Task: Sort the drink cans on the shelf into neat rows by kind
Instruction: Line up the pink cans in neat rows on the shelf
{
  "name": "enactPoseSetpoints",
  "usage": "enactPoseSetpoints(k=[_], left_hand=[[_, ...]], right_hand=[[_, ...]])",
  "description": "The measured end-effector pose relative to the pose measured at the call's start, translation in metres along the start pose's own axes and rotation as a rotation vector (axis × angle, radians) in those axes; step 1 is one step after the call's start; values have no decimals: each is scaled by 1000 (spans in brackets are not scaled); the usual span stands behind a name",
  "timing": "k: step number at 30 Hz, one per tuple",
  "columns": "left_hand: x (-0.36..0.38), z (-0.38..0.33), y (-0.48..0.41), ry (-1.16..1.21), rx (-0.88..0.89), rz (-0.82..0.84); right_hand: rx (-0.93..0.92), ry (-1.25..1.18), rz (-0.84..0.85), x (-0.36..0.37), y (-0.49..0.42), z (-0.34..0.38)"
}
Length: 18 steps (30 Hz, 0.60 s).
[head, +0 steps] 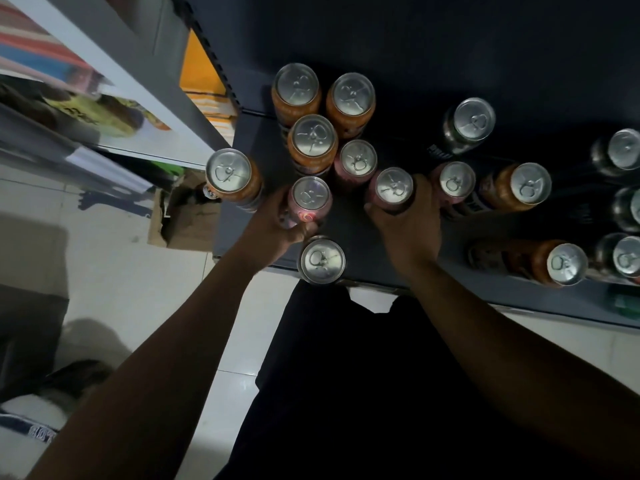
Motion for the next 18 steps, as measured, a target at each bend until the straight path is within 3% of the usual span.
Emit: enactPoseSetpoints(k=[4, 5, 9, 14, 18], left_hand=[[-9, -18, 8, 67, 53, -256], [-8, -23, 5, 54, 66, -253], [12, -23, -4, -121, 28, 11], [5, -11, -13, -477, 125, 116], [5, 1, -17, -609, 119, 186]], right_hand=[[-12, -107, 42, 0, 16, -5], [-6, -149, 52, -1, 18, -7], [87, -242, 123, 0, 22, -9], [135, -306, 142, 16, 22, -18], [154, -338, 124, 14, 21, -24]])
Point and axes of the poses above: each hand's wrist, its own y-axis away from the middle knuckle, its own x-axis out of the palm, z = x × y, the point moved 7 cm from there along -y, towards the middle knuckle, and after that the axes turned 11 degrees about x, right-handed, at the moved point
